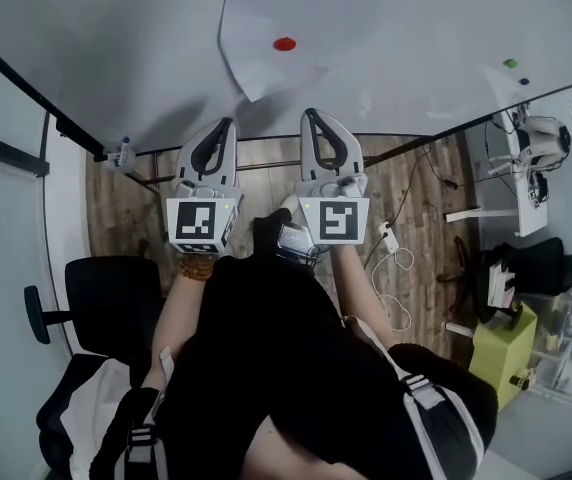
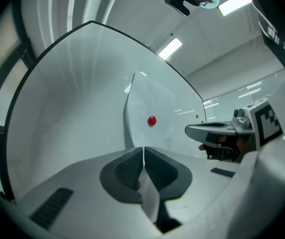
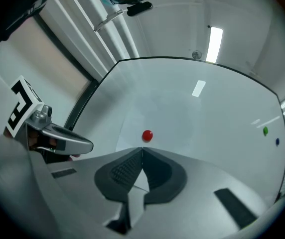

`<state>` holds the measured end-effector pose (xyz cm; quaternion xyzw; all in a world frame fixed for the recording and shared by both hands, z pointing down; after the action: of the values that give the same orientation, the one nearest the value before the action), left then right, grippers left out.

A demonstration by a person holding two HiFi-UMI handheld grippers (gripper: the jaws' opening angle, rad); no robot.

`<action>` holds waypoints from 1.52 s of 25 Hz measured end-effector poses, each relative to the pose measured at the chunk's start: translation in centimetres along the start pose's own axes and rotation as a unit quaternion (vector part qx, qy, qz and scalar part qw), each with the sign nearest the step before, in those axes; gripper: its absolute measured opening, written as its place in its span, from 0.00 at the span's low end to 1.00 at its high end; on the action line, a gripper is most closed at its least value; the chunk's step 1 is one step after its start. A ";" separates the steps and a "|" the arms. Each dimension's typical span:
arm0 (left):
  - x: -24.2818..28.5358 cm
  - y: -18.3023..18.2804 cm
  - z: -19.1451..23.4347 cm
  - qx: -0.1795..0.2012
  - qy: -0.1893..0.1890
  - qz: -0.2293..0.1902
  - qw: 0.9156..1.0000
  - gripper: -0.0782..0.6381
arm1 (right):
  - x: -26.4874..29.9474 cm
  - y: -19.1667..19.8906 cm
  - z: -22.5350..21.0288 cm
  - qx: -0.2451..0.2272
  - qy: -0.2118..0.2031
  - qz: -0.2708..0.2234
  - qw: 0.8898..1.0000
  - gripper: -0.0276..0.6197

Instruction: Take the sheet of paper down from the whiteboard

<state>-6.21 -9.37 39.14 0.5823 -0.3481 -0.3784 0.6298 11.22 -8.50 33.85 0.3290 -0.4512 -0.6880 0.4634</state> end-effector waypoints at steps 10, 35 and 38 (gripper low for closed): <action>2.3 0.1 0.1 -0.006 0.020 0.008 1.000 0.13 | 3.0 -1.1 -1.4 -0.014 0.002 -0.010 1.000 0.11; 3.9 0.5 1.2 -0.030 0.034 0.018 0.999 0.19 | 8.4 -3.1 -0.8 -0.076 -0.006 0.002 0.997 0.26; 4.2 0.7 1.1 -0.030 0.037 0.020 0.999 0.19 | 8.7 -2.9 -0.9 -0.076 -0.004 0.004 0.997 0.26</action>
<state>-5.18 -13.53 39.94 0.5693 -0.3250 -0.3541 0.6669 7.93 -16.49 30.47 0.2881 -0.4007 -0.7200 0.4879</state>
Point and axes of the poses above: the fingertips, and each gripper's own axes: x forward along the fingers, z to its left, y out of its underside, the point moved 8 cm from there along -x, backward along the fingers, and after that the axes turned 6 degrees about z, right-handed, at the moved point
